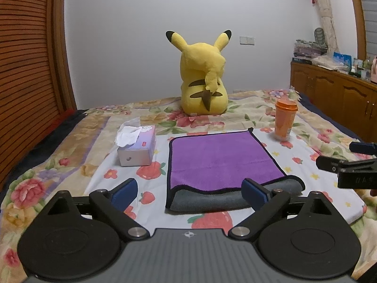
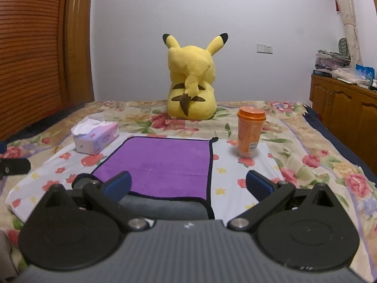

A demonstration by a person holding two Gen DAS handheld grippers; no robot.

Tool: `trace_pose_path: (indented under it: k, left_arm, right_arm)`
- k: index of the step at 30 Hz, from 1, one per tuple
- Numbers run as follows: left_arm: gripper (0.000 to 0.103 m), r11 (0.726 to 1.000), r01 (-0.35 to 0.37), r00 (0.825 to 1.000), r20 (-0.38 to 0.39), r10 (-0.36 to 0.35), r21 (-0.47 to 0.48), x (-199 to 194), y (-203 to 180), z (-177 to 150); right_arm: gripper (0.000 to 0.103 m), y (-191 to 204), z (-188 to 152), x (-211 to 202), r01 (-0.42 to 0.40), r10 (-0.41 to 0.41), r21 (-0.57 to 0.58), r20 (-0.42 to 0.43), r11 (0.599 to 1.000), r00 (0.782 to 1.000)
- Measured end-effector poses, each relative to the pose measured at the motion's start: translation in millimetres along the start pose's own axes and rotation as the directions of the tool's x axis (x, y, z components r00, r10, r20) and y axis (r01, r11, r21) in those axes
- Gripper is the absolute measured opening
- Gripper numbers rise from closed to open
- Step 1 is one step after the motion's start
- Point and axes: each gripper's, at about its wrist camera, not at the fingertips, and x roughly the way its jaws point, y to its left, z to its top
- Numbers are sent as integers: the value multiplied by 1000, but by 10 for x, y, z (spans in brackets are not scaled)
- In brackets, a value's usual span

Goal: Fold towel

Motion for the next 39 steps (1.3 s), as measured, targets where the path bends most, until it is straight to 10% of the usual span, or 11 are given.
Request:
trace_pose_path:
  k: [17, 39]
  left_arm:
    - [92, 1000, 11, 999, -38, -10, 26, 428, 96, 105]
    - [57, 996, 85, 984, -157, -84, 3, 1069, 262, 80]
  right_arm:
    - [103, 2, 35, 323, -34, 33, -18, -58, 999, 998]
    - [92, -151, 16, 827, -49, 53, 29, -153, 998, 987]
